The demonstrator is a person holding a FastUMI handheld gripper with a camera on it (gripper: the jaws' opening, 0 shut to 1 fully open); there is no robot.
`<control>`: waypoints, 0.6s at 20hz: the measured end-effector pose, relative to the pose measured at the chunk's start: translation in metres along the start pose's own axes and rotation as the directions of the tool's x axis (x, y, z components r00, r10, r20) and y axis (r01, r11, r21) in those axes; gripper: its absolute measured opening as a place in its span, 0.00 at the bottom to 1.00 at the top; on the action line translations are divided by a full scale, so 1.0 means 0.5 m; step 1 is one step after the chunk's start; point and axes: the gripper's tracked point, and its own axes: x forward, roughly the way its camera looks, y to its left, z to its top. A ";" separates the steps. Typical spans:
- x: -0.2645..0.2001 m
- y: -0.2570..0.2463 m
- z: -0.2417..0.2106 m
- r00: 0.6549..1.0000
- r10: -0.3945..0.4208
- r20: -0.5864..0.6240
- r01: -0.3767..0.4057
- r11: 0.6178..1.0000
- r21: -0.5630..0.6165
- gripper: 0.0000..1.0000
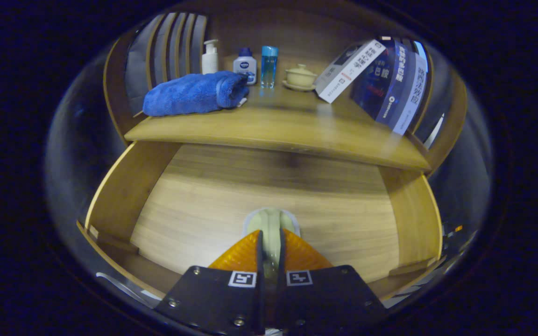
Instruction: Pull open the drawer, take out the items inside it, and place them on the countertop above the cabinet.
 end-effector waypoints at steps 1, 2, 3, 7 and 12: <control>-0.004 0.003 0.006 1.000 0.008 0.017 -0.008 1.000 -0.004 0.09; -0.017 0.002 0.008 0.999 0.013 0.034 -0.013 1.000 0.002 0.09; -0.023 0.004 0.010 0.999 0.018 0.043 -0.018 1.000 -0.004 0.09; -0.085 0.011 0.075 0.982 0.046 0.183 -0.056 0.997 0.045 0.09; -0.189 -0.005 0.187 0.930 0.061 0.361 -0.095 0.992 0.077 0.09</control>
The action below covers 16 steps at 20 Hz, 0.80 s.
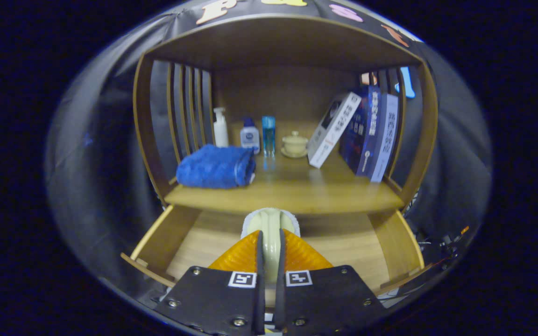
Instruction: Pull open the drawer, take out the items inside it, and place them on the countertop above the cabinet.
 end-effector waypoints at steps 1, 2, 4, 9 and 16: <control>-0.015 -0.003 0.035 0.999 -0.005 0.048 0.005 1.000 -0.011 0.09; -0.025 -0.004 0.060 0.997 -0.004 0.076 0.006 1.000 -0.028 0.09; -0.048 0.008 0.101 0.993 0.009 0.119 -0.004 0.999 -0.041 0.09; -0.054 -0.025 0.215 0.979 -0.030 0.202 0.038 0.999 -0.035 0.09; 0.038 -0.061 0.323 0.946 -0.088 0.312 0.085 0.996 0.025 0.09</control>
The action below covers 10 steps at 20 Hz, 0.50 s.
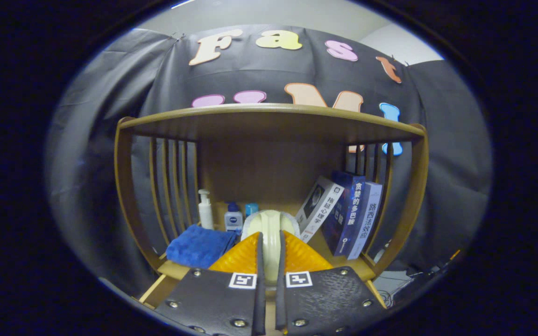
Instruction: Pull open the drawer, take out the items inside it, and place them on the countertop above the cabinet.
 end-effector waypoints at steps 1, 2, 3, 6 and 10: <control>0.020 0.005 -0.001 1.000 0.004 0.003 -0.004 1.000 0.008 0.09; 0.039 0.009 -0.011 1.000 0.005 0.001 -0.005 1.000 0.014 0.09; 0.059 0.010 -0.021 1.000 0.001 -0.009 -0.001 1.000 0.014 0.09; 0.115 0.021 -0.059 0.999 -0.002 -0.035 0.003 1.000 0.017 0.09; 0.182 0.028 -0.129 0.998 -0.026 -0.059 0.026 1.000 0.006 0.09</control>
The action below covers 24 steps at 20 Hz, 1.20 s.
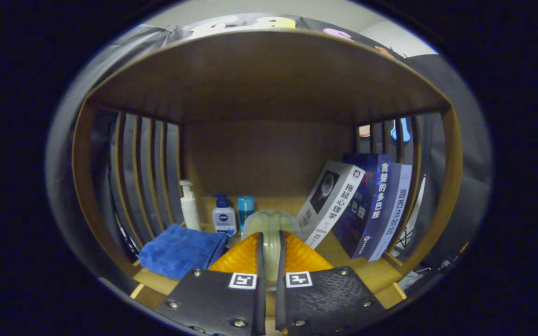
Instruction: Pull open the drawer, take out the items inside it, and place them on the countertop above the cabinet.
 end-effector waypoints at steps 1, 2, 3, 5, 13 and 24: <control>0.015 0.005 -0.020 1.000 0.004 -0.013 -0.004 1.000 0.001 0.09; 0.030 0.003 -0.042 1.000 -0.002 -0.025 0.002 1.000 0.004 0.09; 0.042 0.000 -0.058 0.999 -0.015 -0.035 0.015 1.000 0.007 0.09; 0.062 -0.008 -0.098 0.997 -0.028 -0.068 0.030 0.999 0.022 0.09; 0.110 -0.004 -0.218 0.990 -0.022 -0.140 0.025 0.999 0.020 0.31; -0.022 0.042 -0.118 0.997 0.054 -0.052 -0.051 0.997 0.058 1.00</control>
